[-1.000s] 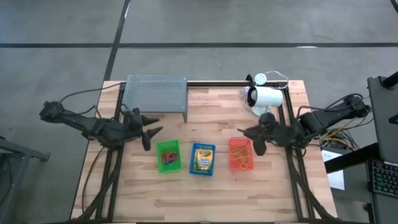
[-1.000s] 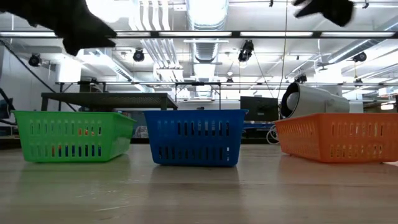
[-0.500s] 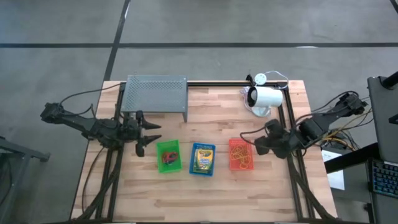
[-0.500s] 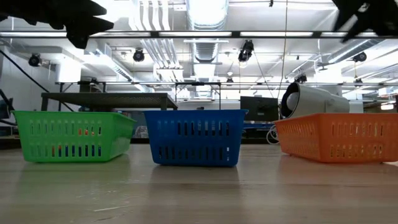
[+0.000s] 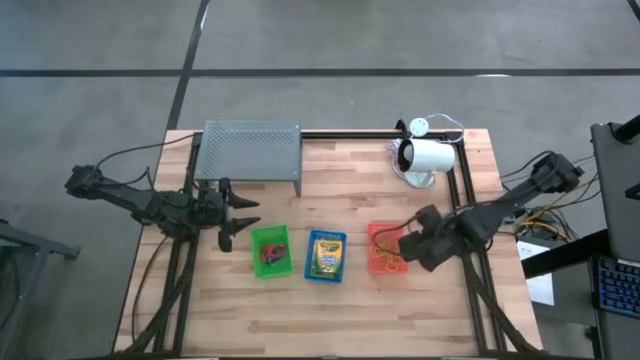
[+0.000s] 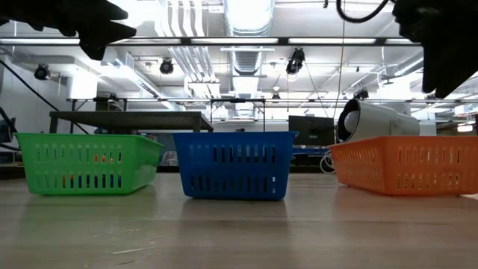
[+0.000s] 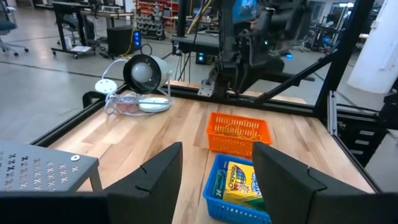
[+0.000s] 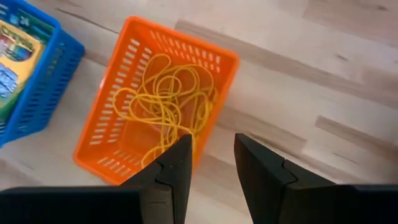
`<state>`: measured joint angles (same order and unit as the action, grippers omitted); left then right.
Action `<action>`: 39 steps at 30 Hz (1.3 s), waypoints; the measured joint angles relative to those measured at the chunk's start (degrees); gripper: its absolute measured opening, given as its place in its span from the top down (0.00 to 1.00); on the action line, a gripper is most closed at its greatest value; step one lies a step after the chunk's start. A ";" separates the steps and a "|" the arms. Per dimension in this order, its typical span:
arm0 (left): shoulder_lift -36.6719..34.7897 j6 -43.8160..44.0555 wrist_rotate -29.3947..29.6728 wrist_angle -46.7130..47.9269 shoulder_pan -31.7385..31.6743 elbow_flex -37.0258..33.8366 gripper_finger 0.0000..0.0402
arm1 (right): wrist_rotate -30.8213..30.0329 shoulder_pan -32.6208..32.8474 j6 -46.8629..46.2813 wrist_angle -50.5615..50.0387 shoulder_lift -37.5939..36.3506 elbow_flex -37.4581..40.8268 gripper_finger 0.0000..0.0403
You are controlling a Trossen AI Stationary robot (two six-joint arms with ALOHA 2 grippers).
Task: Pick & Place Office Desk Supplies
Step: Put the orange bin filled with rubber bands on the shelf
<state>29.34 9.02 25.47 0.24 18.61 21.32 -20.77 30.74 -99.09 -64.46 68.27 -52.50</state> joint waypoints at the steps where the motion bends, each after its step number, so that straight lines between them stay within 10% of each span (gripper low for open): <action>1: 0.00 0.01 0.00 0.01 0.00 0.00 0.50 | -0.17 0.00 0.00 0.81 1.20 0.03 0.71; 39: 0.04 0.46 0.00 -0.39 0.02 0.02 0.50 | 3.28 -8.46 0.29 17.46 8.37 11.21 0.73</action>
<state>29.39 9.48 25.47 -0.14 18.63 21.34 -17.50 22.28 -98.80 -47.00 76.64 -41.29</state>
